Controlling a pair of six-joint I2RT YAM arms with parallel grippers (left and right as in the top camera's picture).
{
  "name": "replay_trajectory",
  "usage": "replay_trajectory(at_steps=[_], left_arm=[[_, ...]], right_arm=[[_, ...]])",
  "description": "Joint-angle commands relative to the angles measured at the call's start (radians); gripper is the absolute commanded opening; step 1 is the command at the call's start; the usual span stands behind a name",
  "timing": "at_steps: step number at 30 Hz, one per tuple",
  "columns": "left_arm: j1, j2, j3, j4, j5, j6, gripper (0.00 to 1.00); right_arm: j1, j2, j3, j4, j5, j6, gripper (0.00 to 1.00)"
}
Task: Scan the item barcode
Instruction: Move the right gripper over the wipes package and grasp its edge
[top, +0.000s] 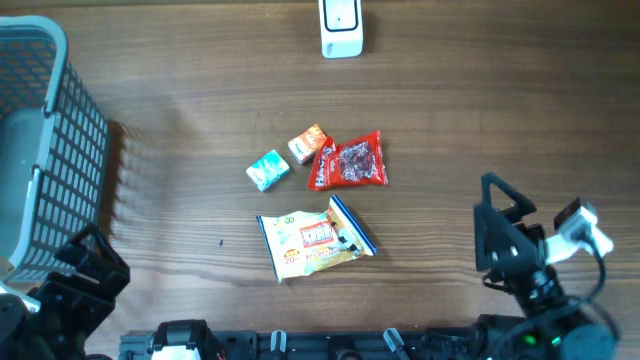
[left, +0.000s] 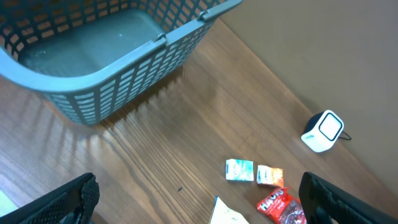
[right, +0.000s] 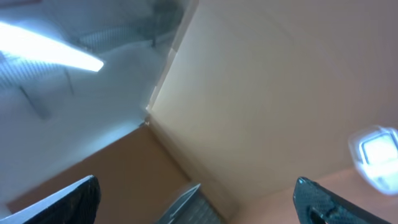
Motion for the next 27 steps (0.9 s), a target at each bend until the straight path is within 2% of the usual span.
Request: replay_trajectory(at_steps=[1, 2, 4, 5, 7, 9, 12, 15, 20, 23, 26, 27], left_arm=[[0.007, -0.004, -0.003, 0.002, -0.013, -0.012, 1.0], [0.007, -0.004, -0.003, 0.002, -0.013, -0.012, 1.0], [0.007, -0.004, -0.003, 0.002, -0.013, -0.013, 1.0], [0.007, -0.004, -0.003, 0.002, -0.013, -0.012, 1.0], [0.007, -0.004, -0.003, 0.002, -0.013, -0.012, 1.0], [0.007, -0.004, -0.003, 0.002, -0.013, -0.013, 1.0], [0.007, -0.004, -0.003, 0.002, -0.013, -0.012, 1.0], [0.007, -0.004, -0.003, 0.002, -0.013, -0.012, 1.0], [0.007, -0.004, -0.003, 0.002, -0.013, -0.012, 1.0], [0.007, -0.004, -0.003, 0.002, -0.013, -0.013, 1.0], [0.007, -0.004, -0.003, 0.002, -0.013, -0.012, 1.0], [0.007, -0.004, -0.003, 0.002, -0.013, -0.012, 1.0]], right_arm=[[0.001, 0.256, 0.33, -0.26, -0.156, -0.414, 1.0], [0.001, 0.504, 0.54, -0.47, -0.38, -0.571, 1.0], [0.015, 0.67, 0.665, -0.631, -0.541, -0.693, 1.0], [0.05, 0.782, 0.739, -0.766, -0.606, -0.792, 1.0], [0.145, 0.901, 0.8, -0.937, -0.546, -0.924, 1.0], [0.355, 1.028, 0.819, -1.065, -0.208, -0.938, 1.0], [0.592, 1.186, 0.83, -1.123, 0.039, -0.896, 1.0], [0.699, 1.347, 0.832, -1.123, 0.081, -0.867, 1.0], [0.698, 1.508, 0.798, -1.125, 0.183, -0.859, 1.0], [0.698, 1.641, 0.778, -1.099, 0.164, -0.806, 1.0], [0.698, 1.728, 0.778, -1.104, 0.131, -0.824, 1.0], [0.698, 1.775, 0.778, -1.103, 0.073, -0.872, 0.99]])
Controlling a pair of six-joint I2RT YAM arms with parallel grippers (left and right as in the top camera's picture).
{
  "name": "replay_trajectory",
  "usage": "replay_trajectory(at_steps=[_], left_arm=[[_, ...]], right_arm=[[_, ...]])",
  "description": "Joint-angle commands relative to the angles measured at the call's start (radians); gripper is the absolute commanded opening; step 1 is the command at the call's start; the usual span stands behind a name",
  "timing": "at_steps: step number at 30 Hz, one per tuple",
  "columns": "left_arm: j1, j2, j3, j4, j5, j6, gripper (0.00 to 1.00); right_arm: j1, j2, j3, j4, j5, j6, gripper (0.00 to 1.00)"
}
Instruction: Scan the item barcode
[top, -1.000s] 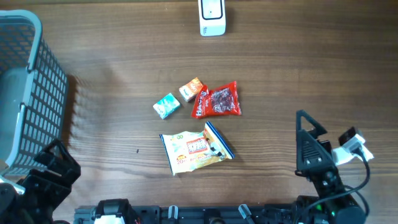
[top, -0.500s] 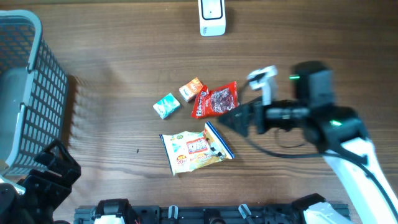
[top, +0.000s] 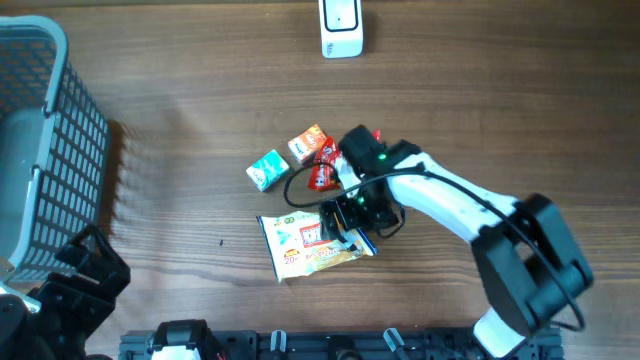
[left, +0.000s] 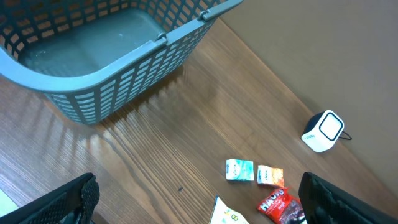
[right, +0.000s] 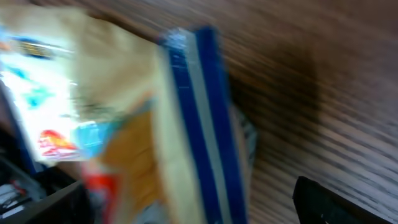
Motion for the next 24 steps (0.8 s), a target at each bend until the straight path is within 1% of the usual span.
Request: replay_trajectory(at_steps=[1, 2, 3, 4, 5, 6, 8, 11, 13, 15, 16, 18, 20, 22, 24], left_arm=[[0.007, -0.002, 0.001, 0.002, -0.013, -0.012, 1.0], [0.007, -0.002, 0.001, 0.002, -0.013, -0.012, 1.0], [0.007, -0.002, 0.001, 0.002, -0.013, -0.012, 1.0], [0.007, -0.002, 0.001, 0.002, -0.013, -0.012, 1.0], [0.007, -0.002, 0.001, 0.002, -0.013, -0.012, 1.0], [0.007, -0.002, 0.001, 0.002, -0.013, -0.012, 1.0], [0.007, -0.002, 0.001, 0.002, -0.013, -0.013, 1.0], [0.007, -0.002, 0.001, 0.002, -0.013, -0.012, 1.0], [0.007, -0.002, 0.001, 0.002, -0.013, -0.012, 1.0], [0.007, -0.002, 0.001, 0.002, -0.013, -0.012, 1.0], [0.007, -0.002, 0.001, 0.002, -0.013, -0.012, 1.0], [0.007, -0.002, 0.001, 0.002, -0.013, -0.012, 1.0], [0.007, -0.002, 0.001, 0.002, -0.013, -0.012, 1.0], [0.007, -0.002, 0.001, 0.002, -0.013, -0.013, 1.0], [0.007, -0.002, 0.001, 0.002, -0.013, -0.012, 1.0]], right_arm=[[0.002, 0.068, -0.009, 0.0, -0.086, -0.041, 0.91], [0.002, 0.071, -0.009, 0.003, -0.084, -0.04, 0.73], [0.002, 0.071, -0.009, 0.006, -0.08, -0.037, 0.51], [0.002, 0.069, -0.008, 0.012, -0.081, -0.031, 0.37], [0.001, 0.069, -0.006, 0.014, -0.08, -0.032, 0.15], [0.0, 0.069, 0.0, 0.01, -0.08, -0.032, 0.04], [-0.025, 0.063, 0.043, -0.028, -0.079, -0.037, 0.04], [-0.107, 0.037, 0.199, -0.194, 0.017, -0.073, 0.04], [-0.209, -0.001, 0.362, -0.312, 0.089, -0.114, 0.04], [-0.285, -0.027, 0.427, -0.335, 0.157, -0.097, 0.05], [-0.358, -0.048, 0.458, -0.339, 0.171, -0.081, 0.04], [-0.476, -0.072, 0.462, -0.33, 0.175, -0.052, 0.04], [-0.618, -0.069, 0.449, -0.303, 0.179, 0.014, 0.04], [-0.683, -0.069, 0.406, -0.261, 0.236, 0.056, 0.04], [-0.706, -0.069, 0.322, -0.198, 0.265, 0.076, 0.04]])
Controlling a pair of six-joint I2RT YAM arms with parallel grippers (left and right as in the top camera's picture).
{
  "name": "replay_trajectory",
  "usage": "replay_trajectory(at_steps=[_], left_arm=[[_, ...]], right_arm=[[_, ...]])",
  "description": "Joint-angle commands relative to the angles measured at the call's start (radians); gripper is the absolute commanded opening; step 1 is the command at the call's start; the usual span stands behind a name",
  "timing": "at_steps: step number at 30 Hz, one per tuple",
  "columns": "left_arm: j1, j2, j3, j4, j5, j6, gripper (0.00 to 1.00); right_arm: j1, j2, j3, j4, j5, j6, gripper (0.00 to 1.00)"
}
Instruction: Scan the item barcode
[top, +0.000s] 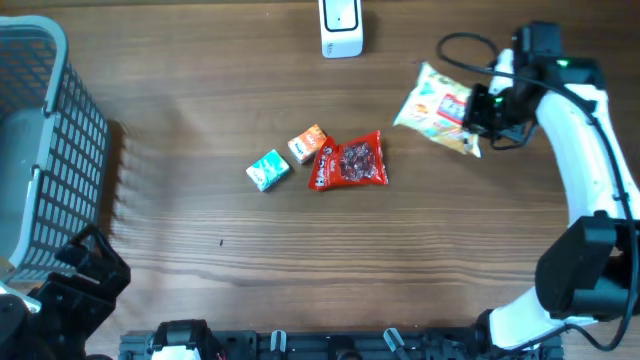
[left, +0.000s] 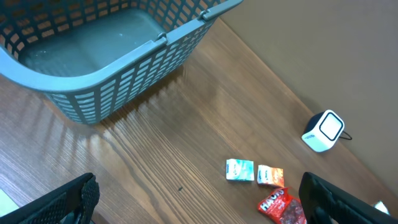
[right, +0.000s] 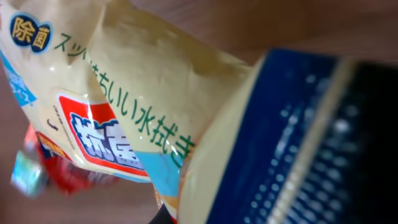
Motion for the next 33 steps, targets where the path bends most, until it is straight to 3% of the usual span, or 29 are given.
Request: replay_trajectory(at_steps=[1, 2, 4, 8, 9, 11, 13, 15, 20, 26, 30, 33], left_arm=[[0.007, -0.002, 0.001, 0.002, -0.013, -0.012, 1.0], [0.007, -0.002, 0.001, 0.002, -0.013, -0.012, 1.0], [0.007, -0.002, 0.001, 0.002, -0.013, -0.012, 1.0], [0.007, -0.002, 0.001, 0.002, -0.013, -0.012, 1.0], [0.007, -0.002, 0.001, 0.002, -0.013, -0.012, 1.0], [0.007, -0.002, 0.001, 0.002, -0.013, -0.012, 1.0], [0.007, -0.002, 0.001, 0.002, -0.013, -0.012, 1.0], [0.007, -0.002, 0.001, 0.002, -0.013, -0.012, 1.0], [0.007, -0.002, 0.001, 0.002, -0.013, -0.012, 1.0], [0.007, -0.002, 0.001, 0.002, -0.013, -0.012, 1.0], [0.007, -0.002, 0.001, 0.002, -0.013, -0.012, 1.0], [0.007, -0.002, 0.001, 0.002, -0.013, -0.012, 1.0]], right_arm=[[-0.023, -0.014, -0.118, 0.077, 0.054, 0.058, 0.17], [-0.023, -0.012, -0.161, 0.122, 0.059, 0.058, 0.52], [-0.022, -0.015, -0.173, 0.095, 0.057, 0.051, 0.86], [-0.022, -0.042, -0.075, -0.04, 0.077, -0.028, 0.99], [-0.022, -0.056, -0.006, -0.076, 0.067, -0.031, 0.93], [-0.021, -0.068, 0.069, -0.046, -0.031, -0.097, 0.66], [-0.021, -0.068, 0.078, 0.064, -0.177, -0.103, 0.19], [0.002, -0.044, 0.039, 0.227, -0.217, -0.089, 0.04], [0.074, 0.116, -0.094, 0.404, -0.022, 0.128, 0.05], [0.077, 0.308, -0.106, 0.418, 0.01, 0.127, 0.04], [0.062, 0.226, -0.053, 0.296, 0.023, 0.072, 0.04], [0.047, 0.064, 0.032, 0.103, 0.059, 0.021, 0.04]])
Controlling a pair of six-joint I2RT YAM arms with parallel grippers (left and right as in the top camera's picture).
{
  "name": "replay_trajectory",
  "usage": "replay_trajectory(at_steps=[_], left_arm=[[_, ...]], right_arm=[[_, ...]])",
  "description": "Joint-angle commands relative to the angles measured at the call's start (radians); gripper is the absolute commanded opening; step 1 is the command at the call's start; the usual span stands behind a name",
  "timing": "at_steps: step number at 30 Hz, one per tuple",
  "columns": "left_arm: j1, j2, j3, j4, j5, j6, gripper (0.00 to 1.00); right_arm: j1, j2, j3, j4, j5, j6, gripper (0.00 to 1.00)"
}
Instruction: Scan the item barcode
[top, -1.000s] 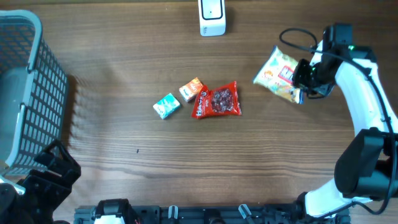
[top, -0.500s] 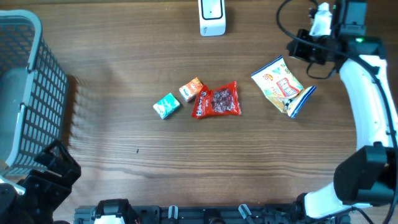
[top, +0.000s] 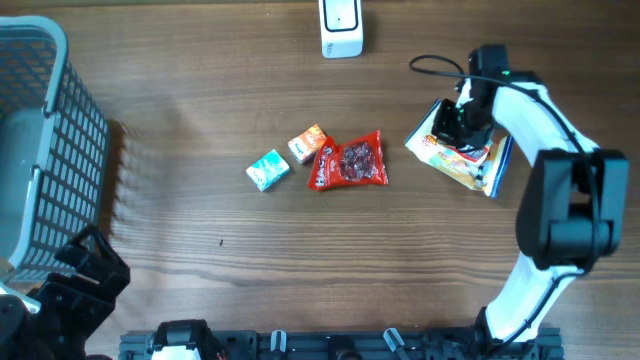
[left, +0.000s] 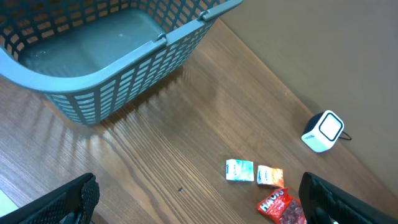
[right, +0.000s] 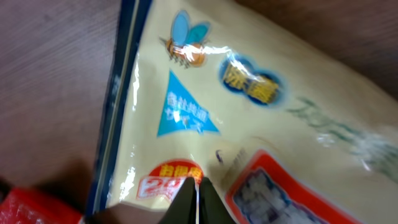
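Observation:
A yellow snack packet (top: 452, 152) with a blue edge strip lies low at the table's right side, well to the right of and below the white barcode scanner (top: 341, 27). My right gripper (top: 463, 122) is on top of it. In the right wrist view the packet (right: 249, 106) fills the frame, and the dark fingertips (right: 186, 198) are pressed together on its film. My left gripper (left: 199, 202) hangs open over the front left of the table with nothing in it. The scanner (left: 323, 131) also shows far off in the left wrist view.
A grey plastic basket (top: 40, 150) stands at the left edge. In the middle lie a teal box (top: 268, 170), an orange box (top: 308, 143) and a red candy bag (top: 350, 161). A black cable runs from the right wrist.
My right gripper, still shut on the packet, has moved down and a little left. The packet was tilted up at the far right; now it sits lower and flatter. The left arm is unchanged.
At first my right arm was folded at the front right, and the packet lay in the middle below the red bag. Then the gripper was down on the packet there. Later it held the packet up at the far right, and now lower, right of the red bag.

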Motion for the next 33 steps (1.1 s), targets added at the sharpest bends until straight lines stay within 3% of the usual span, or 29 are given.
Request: replay_trajectory(at_steps=[1, 3, 6, 12, 15, 17, 20, 22, 28, 33], left_arm=[[0.007, -0.002, 0.001, 0.002, -0.013, -0.012, 1.0], [0.007, -0.002, 0.001, 0.002, -0.013, -0.013, 1.0], [0.007, -0.002, 0.001, 0.002, -0.013, -0.012, 1.0], [0.007, -0.002, 0.001, 0.002, -0.013, -0.012, 1.0], [0.007, -0.002, 0.001, 0.002, -0.013, -0.012, 1.0], [0.007, -0.002, 0.001, 0.002, -0.013, -0.012, 1.0], [0.007, -0.002, 0.001, 0.002, -0.013, -0.012, 1.0], [0.007, -0.002, 0.001, 0.002, -0.013, -0.012, 1.0], [0.007, -0.002, 0.001, 0.002, -0.013, -0.012, 1.0], [0.007, -0.002, 0.001, 0.002, -0.013, -0.013, 1.0]], right_arm=[[-0.017, -0.228, 0.086, -0.12, 0.097, -0.043, 0.04], [-0.017, -0.312, 0.082, -0.199, 0.192, -0.011, 0.04], [-0.026, -0.311, 0.022, -0.198, 0.326, 0.152, 0.04], [-0.147, -0.197, -0.258, 0.099, 0.158, 0.195, 0.04], [-0.235, -0.124, -0.3, 0.116, 0.097, 0.146, 0.04], [-0.229, -0.105, -0.338, 0.119, -0.08, 0.132, 0.04], [-0.141, -0.106, -0.36, 0.116, -0.35, 0.074, 0.04], [-0.027, -0.106, -0.36, 0.157, -0.38, 0.089, 0.04], [0.209, -0.106, -0.346, 0.235, -0.354, 0.171, 0.04], [0.237, -0.192, -0.097, -0.035, -0.221, -0.006, 0.04]])
